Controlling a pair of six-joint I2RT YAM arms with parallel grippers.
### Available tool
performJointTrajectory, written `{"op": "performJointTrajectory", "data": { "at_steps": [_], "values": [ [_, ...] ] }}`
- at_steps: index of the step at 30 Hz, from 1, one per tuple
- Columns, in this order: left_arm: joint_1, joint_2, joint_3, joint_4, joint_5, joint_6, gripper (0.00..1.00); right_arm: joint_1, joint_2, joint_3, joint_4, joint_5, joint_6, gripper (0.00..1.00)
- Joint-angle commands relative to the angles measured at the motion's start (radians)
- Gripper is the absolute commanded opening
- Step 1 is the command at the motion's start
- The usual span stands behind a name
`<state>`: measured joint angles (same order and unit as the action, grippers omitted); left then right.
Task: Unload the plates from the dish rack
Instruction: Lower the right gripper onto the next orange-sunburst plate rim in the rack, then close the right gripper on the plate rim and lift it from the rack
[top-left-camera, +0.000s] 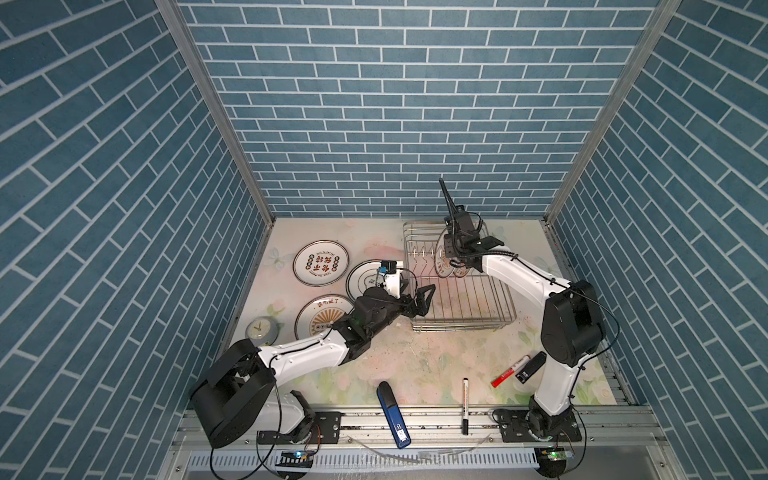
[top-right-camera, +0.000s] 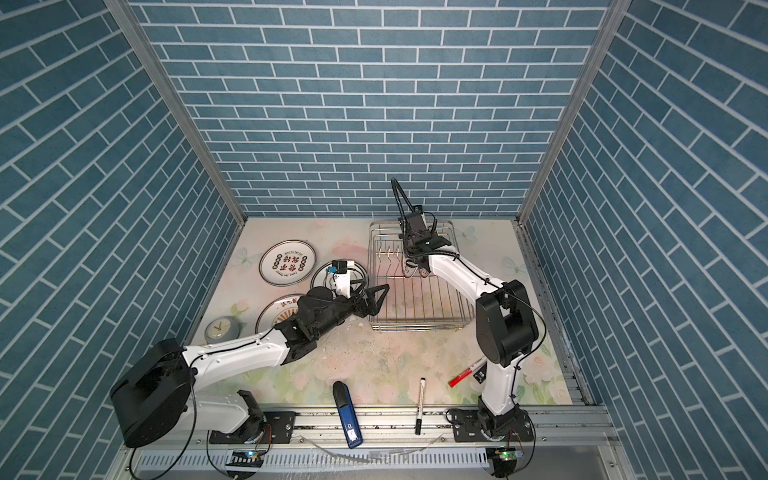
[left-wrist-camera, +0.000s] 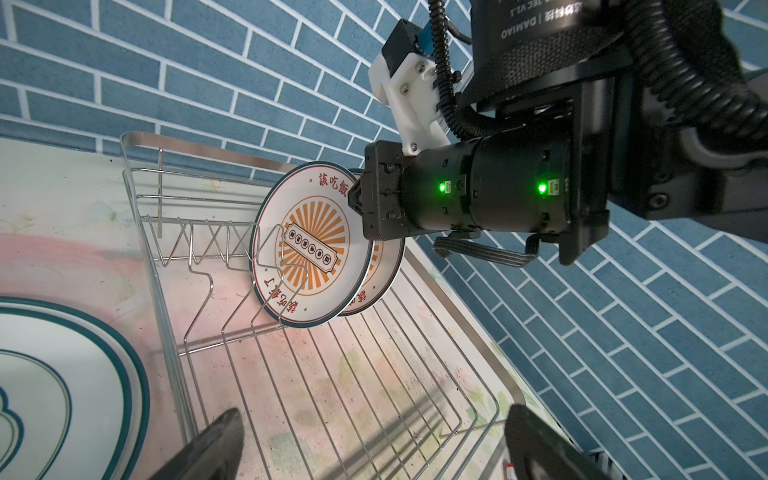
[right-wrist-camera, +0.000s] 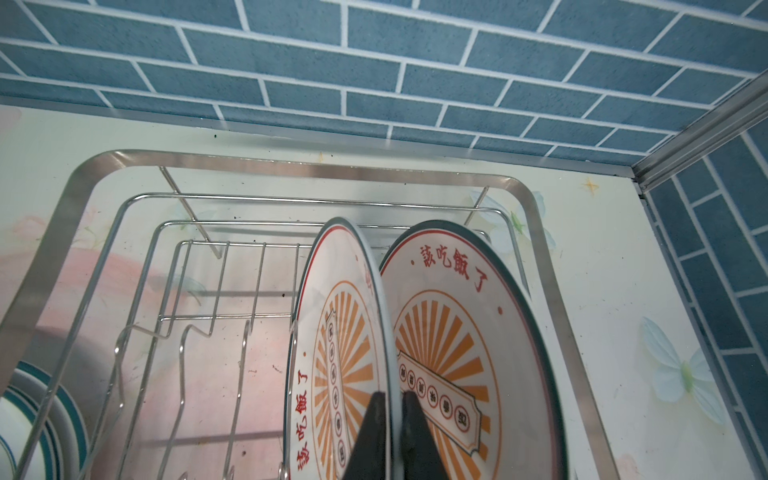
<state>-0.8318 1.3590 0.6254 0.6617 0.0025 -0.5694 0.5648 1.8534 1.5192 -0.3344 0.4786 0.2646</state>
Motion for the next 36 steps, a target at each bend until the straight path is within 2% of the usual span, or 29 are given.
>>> {"op": "performJointTrajectory", "data": {
  "at_steps": [1,7,12,15,26,31,36],
  "values": [
    [-0.004,0.006,0.021,0.009,-0.002,-0.004,1.0,0.007,0.003,0.025,-0.012,0.038,-0.036,0.09],
    [-0.004,-0.001,0.012,0.012,-0.006,-0.007,1.0,0.024,0.002,0.038,-0.009,0.077,-0.046,0.08],
    [-0.004,0.0,0.015,-0.032,-0.057,-0.011,1.0,0.036,0.037,0.09,-0.037,0.159,-0.057,0.08],
    [-0.004,-0.005,0.008,-0.021,-0.047,-0.014,1.0,0.034,0.06,0.12,-0.061,0.194,-0.051,0.08],
    [-0.004,-0.03,-0.013,-0.026,-0.058,-0.019,1.0,0.019,0.154,0.256,-0.189,0.192,-0.001,0.08],
    [-0.004,-0.037,-0.021,-0.026,-0.064,-0.018,1.0,0.02,0.115,0.232,-0.179,0.179,0.0,0.08],
    [-0.003,-0.041,-0.028,-0.019,-0.069,-0.022,1.0,0.035,0.015,0.14,-0.071,0.161,-0.048,0.07]
  ]
}}
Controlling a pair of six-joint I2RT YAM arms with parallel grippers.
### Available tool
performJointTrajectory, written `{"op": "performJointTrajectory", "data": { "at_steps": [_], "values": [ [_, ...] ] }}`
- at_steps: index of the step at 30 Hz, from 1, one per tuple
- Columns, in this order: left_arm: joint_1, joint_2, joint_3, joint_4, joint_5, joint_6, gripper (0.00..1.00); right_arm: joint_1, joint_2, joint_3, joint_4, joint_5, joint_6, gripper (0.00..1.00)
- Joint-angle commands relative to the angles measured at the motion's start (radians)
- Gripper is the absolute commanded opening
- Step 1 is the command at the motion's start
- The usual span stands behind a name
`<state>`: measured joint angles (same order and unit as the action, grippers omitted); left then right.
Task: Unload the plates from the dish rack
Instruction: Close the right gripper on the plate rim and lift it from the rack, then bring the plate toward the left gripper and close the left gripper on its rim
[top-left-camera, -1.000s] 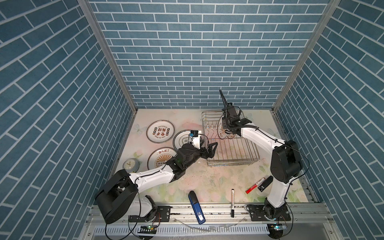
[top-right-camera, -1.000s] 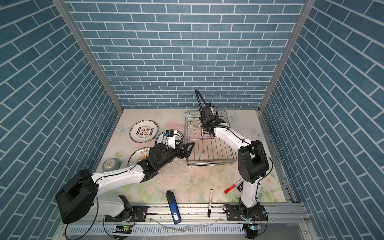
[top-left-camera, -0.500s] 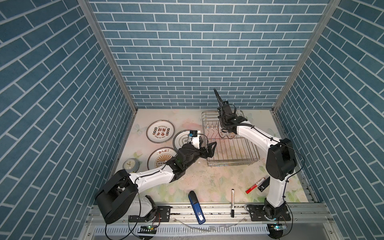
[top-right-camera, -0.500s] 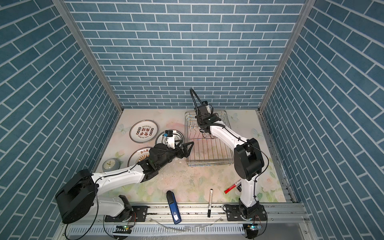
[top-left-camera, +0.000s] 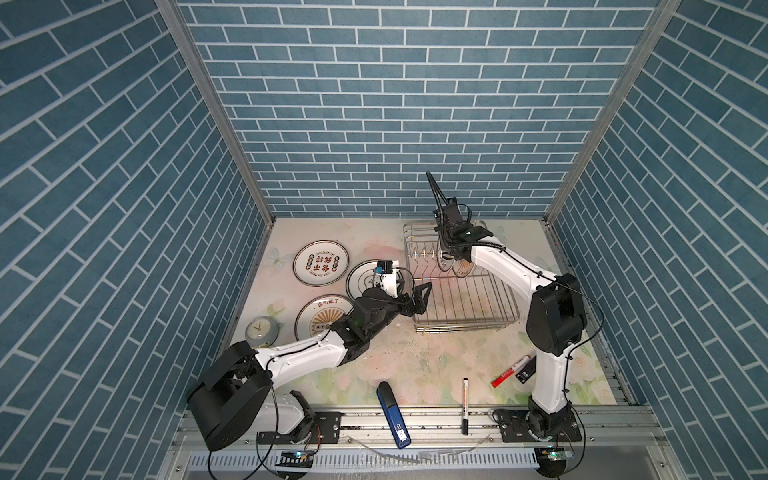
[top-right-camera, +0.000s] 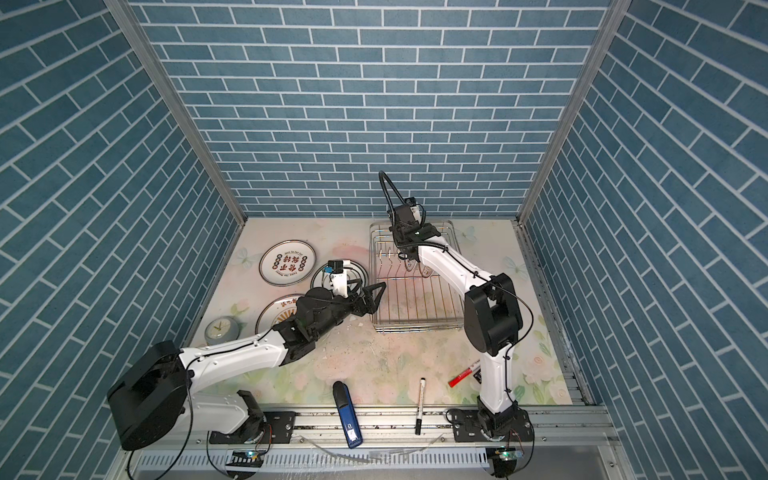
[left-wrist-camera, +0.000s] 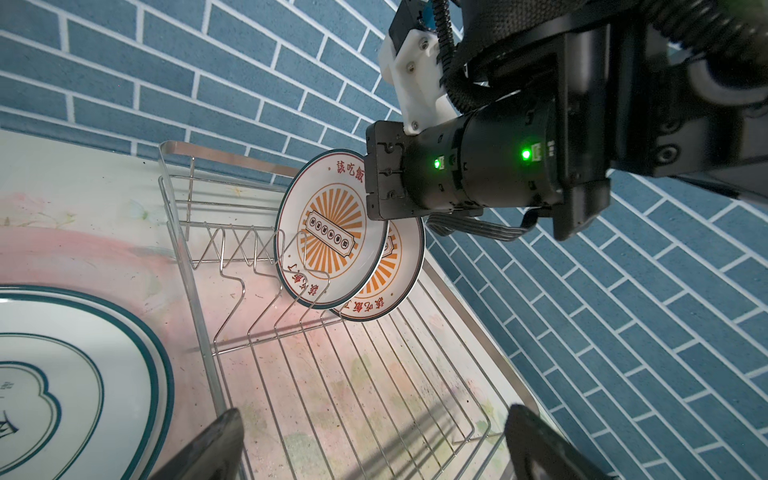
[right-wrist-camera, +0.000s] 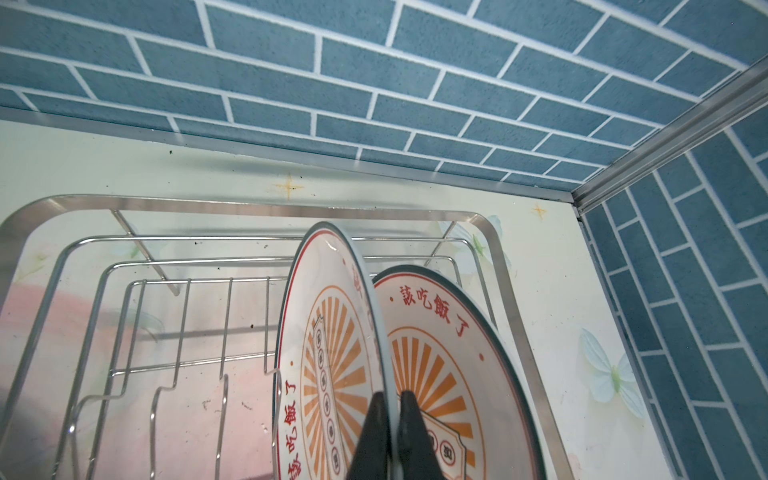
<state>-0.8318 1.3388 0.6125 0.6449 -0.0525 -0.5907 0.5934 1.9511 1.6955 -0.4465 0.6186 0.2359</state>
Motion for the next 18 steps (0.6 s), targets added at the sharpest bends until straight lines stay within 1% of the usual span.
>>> {"op": "performJointTrajectory", "data": {
  "at_steps": [1,8,11,18],
  "values": [
    [-0.004,-0.024,-0.022,0.008,-0.015,-0.002,1.0,0.008,-0.101,-0.049,0.058,0.025,-0.033,0.07],
    [-0.004,-0.05,-0.034,0.008,-0.037,-0.001,1.0,0.036,-0.181,-0.078,0.1,0.079,-0.104,0.06],
    [-0.004,-0.059,-0.042,0.012,-0.037,-0.005,1.0,0.048,-0.207,-0.091,0.108,0.118,-0.126,0.05],
    [-0.003,-0.077,-0.058,0.023,-0.029,-0.003,1.0,0.073,-0.328,-0.195,0.179,0.151,-0.158,0.05]
  ]
}}
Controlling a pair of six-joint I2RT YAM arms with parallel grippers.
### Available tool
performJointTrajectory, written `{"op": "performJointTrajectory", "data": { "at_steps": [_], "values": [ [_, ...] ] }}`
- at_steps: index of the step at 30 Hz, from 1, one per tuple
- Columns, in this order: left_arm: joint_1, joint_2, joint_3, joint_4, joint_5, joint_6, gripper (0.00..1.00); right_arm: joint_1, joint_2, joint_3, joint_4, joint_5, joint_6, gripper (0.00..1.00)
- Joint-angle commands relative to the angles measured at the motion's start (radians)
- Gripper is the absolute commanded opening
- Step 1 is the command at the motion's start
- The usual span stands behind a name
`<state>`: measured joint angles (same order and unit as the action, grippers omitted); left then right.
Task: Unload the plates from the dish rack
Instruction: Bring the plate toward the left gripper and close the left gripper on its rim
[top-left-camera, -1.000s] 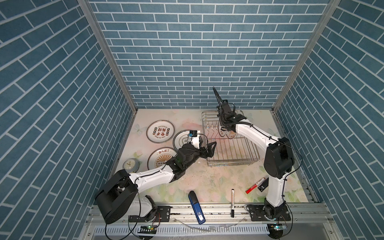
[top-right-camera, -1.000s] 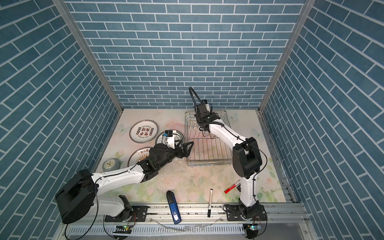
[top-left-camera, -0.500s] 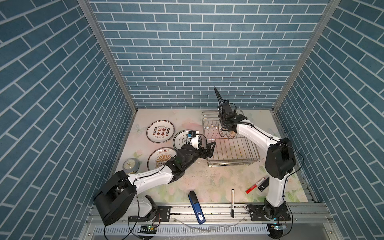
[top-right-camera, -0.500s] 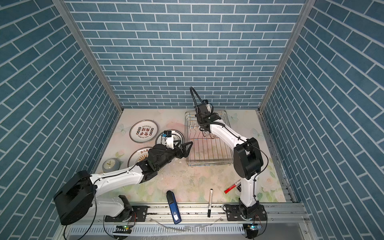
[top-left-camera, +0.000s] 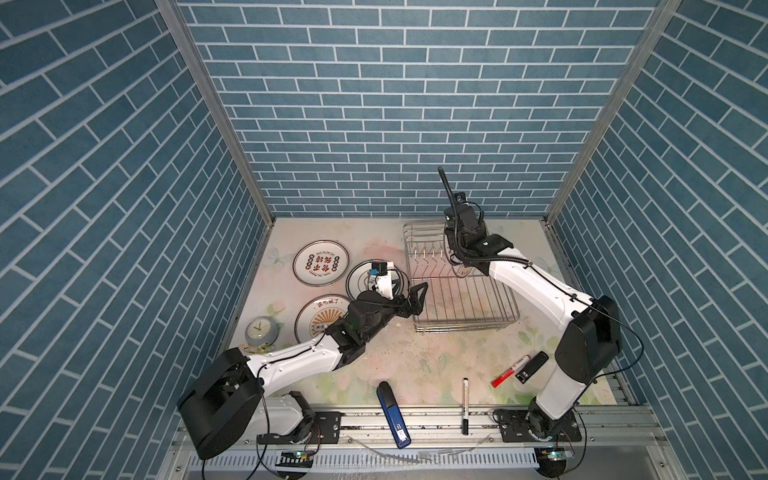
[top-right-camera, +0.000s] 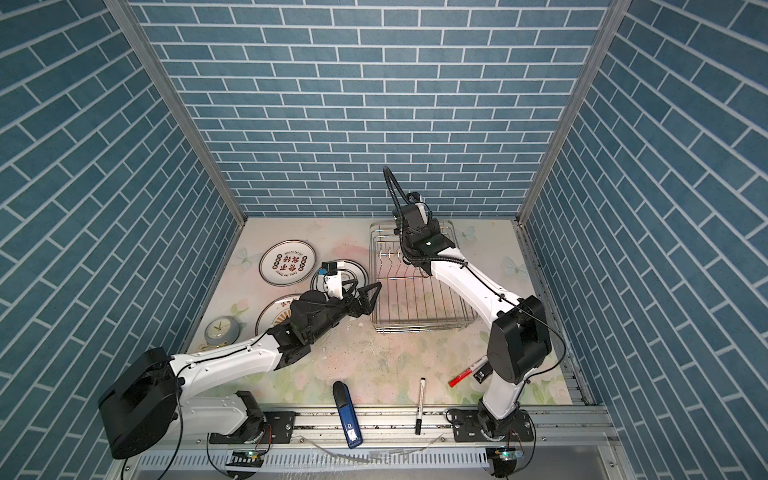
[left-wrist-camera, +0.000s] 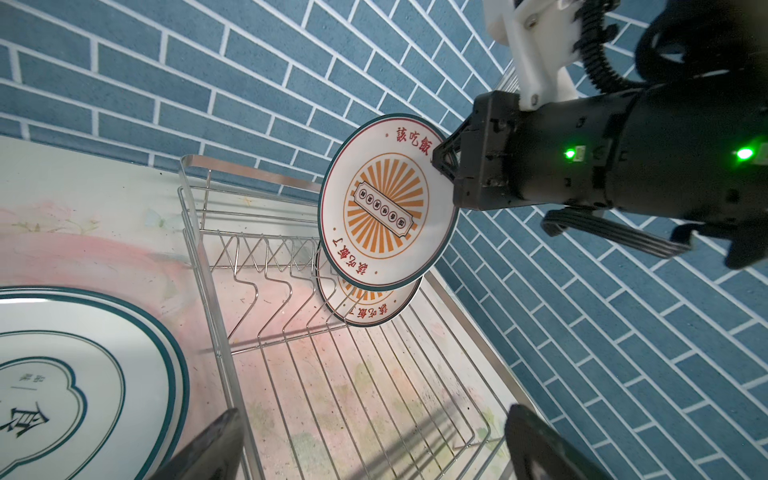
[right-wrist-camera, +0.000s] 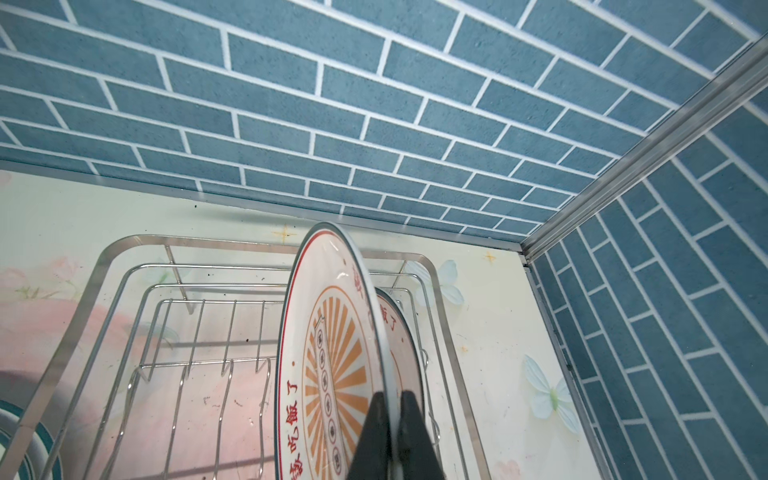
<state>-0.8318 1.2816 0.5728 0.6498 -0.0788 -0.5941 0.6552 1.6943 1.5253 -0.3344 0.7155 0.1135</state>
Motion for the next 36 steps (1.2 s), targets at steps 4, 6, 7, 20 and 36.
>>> {"op": "performJointTrajectory", "data": {
  "at_steps": [4,6,7,20,36],
  "values": [
    [-0.003,-0.034,-0.038,0.042,0.003,-0.002,1.0,0.019,-0.154,-0.084,0.089,0.047,-0.038,0.05],
    [-0.003,-0.037,-0.051,0.066,0.017,-0.003,1.0,0.018,-0.21,-0.132,0.103,-0.009,-0.019,0.05],
    [-0.004,-0.038,-0.056,0.079,0.031,-0.004,1.0,0.018,-0.243,-0.159,0.112,-0.048,-0.006,0.05],
    [0.018,-0.15,-0.154,0.16,0.138,-0.053,1.0,-0.055,-0.55,-0.424,0.204,-0.586,0.16,0.05],
    [0.026,-0.233,-0.191,0.118,0.135,-0.15,0.98,-0.156,-0.687,-0.621,0.434,-1.161,0.364,0.05]
  ]
}}
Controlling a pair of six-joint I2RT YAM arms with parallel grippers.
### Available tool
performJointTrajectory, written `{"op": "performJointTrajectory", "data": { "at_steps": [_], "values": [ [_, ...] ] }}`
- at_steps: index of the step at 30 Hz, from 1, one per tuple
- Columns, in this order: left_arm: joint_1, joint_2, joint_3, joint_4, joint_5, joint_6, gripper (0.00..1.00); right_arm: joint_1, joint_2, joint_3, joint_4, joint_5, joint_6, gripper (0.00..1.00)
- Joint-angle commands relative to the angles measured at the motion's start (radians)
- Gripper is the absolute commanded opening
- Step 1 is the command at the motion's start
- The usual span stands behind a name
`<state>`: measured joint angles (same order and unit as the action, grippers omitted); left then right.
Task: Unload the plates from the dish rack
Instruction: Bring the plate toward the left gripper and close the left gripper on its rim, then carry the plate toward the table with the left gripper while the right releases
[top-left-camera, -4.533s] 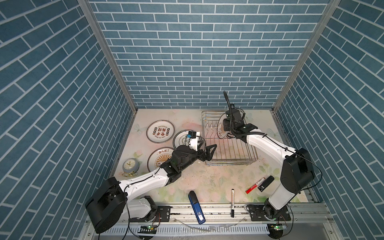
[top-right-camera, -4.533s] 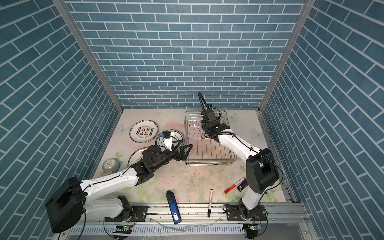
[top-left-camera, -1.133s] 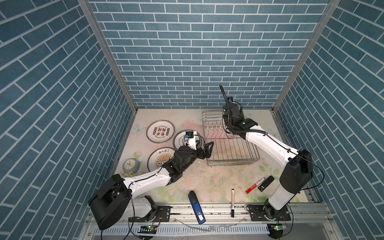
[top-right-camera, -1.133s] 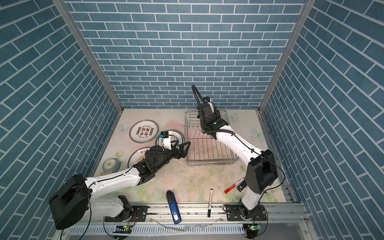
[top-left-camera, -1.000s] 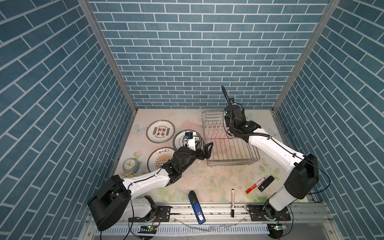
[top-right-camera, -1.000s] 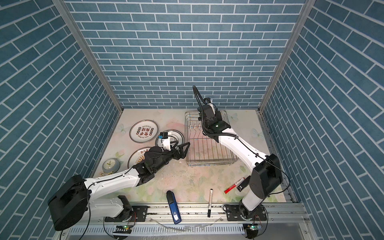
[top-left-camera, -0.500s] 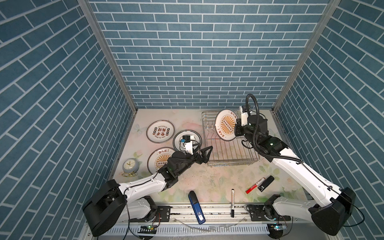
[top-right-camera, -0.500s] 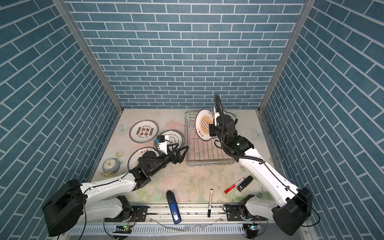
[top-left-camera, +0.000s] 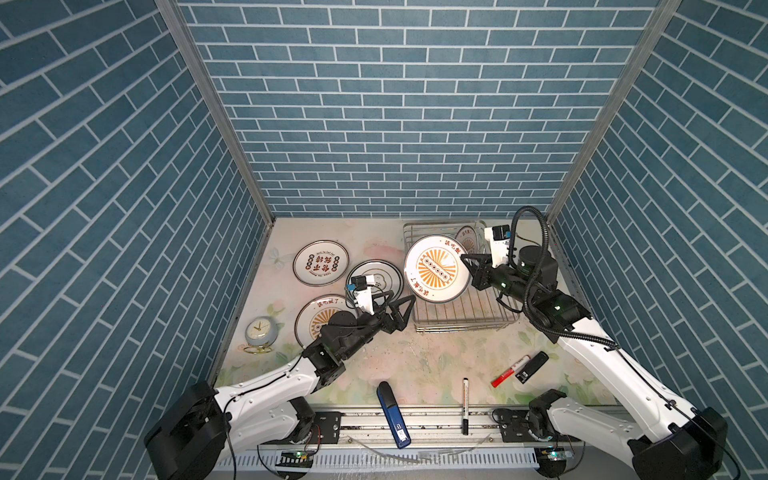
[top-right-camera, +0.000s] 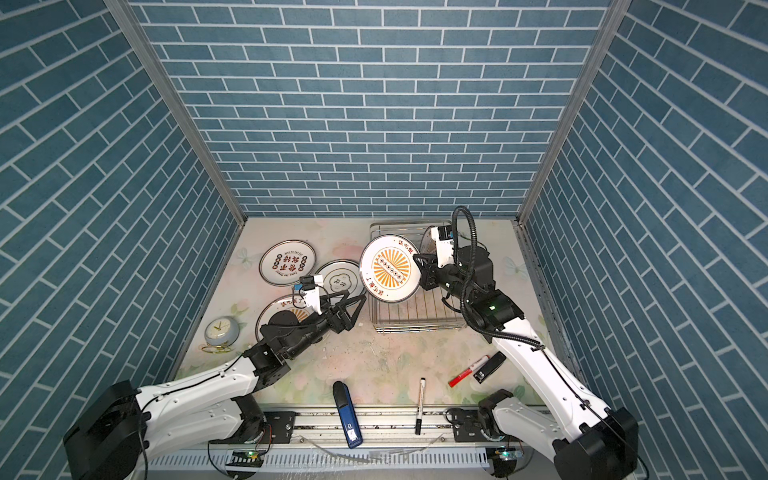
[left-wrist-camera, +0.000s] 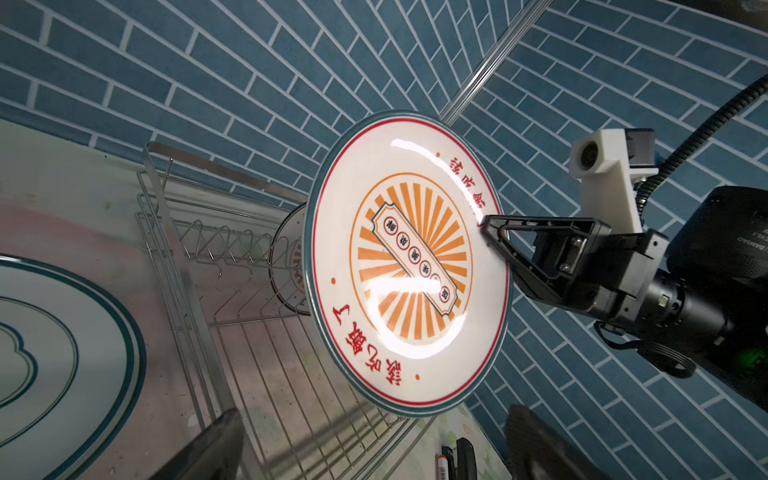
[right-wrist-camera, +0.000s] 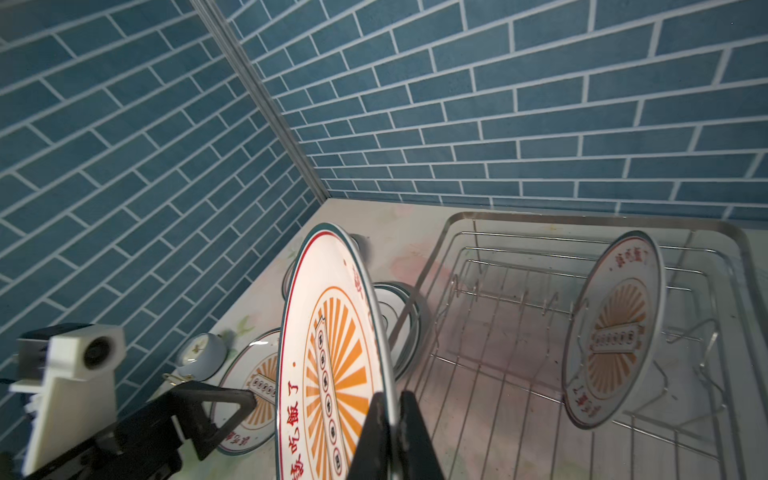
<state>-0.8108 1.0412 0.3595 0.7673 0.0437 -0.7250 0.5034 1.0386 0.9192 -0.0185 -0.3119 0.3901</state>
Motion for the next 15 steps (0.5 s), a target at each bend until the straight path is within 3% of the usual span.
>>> {"op": "performJointTrajectory", "data": {
  "at_steps": [1,5,9,15],
  "values": [
    [0.005,0.015,0.019,0.031,0.026,-0.022,0.96,-0.003,-0.036,-0.027,0.13,-0.138,0.091,0.05],
    [0.005,0.029,0.016,0.079,0.038,-0.036,0.84,-0.004,-0.05,-0.061,0.154,-0.155,0.091,0.05],
    [0.004,0.056,0.033,0.07,0.035,-0.061,0.57,-0.004,-0.054,-0.074,0.168,-0.153,0.087,0.05],
    [0.005,0.107,0.048,0.099,0.043,-0.078,0.33,-0.005,-0.056,-0.09,0.187,-0.164,0.081,0.05]
  ]
}}
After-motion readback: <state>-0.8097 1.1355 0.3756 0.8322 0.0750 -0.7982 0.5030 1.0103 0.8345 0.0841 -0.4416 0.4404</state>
